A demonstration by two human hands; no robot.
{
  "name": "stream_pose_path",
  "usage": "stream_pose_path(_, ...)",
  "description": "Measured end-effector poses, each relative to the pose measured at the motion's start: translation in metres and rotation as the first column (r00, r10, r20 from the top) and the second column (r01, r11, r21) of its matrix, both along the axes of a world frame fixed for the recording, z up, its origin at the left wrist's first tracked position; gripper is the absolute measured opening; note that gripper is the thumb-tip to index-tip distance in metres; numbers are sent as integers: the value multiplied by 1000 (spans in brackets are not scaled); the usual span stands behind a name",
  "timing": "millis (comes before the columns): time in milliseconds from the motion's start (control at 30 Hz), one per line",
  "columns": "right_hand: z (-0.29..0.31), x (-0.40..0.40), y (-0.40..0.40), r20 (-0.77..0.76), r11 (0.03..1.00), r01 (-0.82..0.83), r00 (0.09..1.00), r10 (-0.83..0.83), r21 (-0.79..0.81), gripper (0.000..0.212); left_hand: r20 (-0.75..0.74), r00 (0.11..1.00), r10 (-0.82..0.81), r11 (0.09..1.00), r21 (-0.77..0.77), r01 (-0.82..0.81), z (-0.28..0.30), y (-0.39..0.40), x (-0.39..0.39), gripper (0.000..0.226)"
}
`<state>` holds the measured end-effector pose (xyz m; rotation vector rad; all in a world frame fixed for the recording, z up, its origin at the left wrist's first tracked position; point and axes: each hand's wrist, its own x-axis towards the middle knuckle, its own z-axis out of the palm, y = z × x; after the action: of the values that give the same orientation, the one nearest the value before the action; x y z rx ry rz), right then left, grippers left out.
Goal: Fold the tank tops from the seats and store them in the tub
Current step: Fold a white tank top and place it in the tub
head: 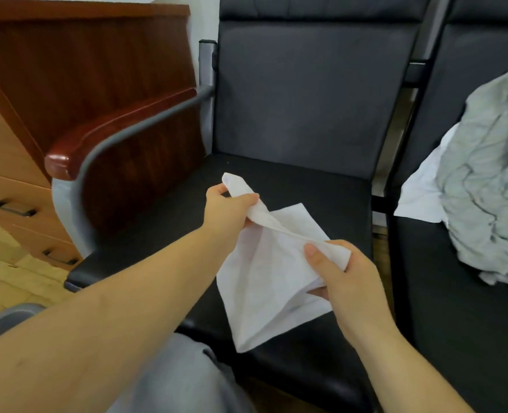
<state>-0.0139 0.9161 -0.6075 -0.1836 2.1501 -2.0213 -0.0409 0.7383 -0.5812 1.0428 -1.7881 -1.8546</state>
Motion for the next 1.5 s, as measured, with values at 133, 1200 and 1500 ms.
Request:
stream_pose_path(133,-7,-20,27,-66,994,52,997,-45,100,7,29,998,-51,998,-22,52,-6,27,-30,65)
stream_pose_path(1200,-13,-108,25,400,702,-371,907,133,608,56,758,631,-163,766,-306,565,-46,-9,34,50)
stream_pose_path(1500,-15,-77,42,291,864,-277,943,162,419,28,510,804,-306,806,-310,504,-45,8,35,27)
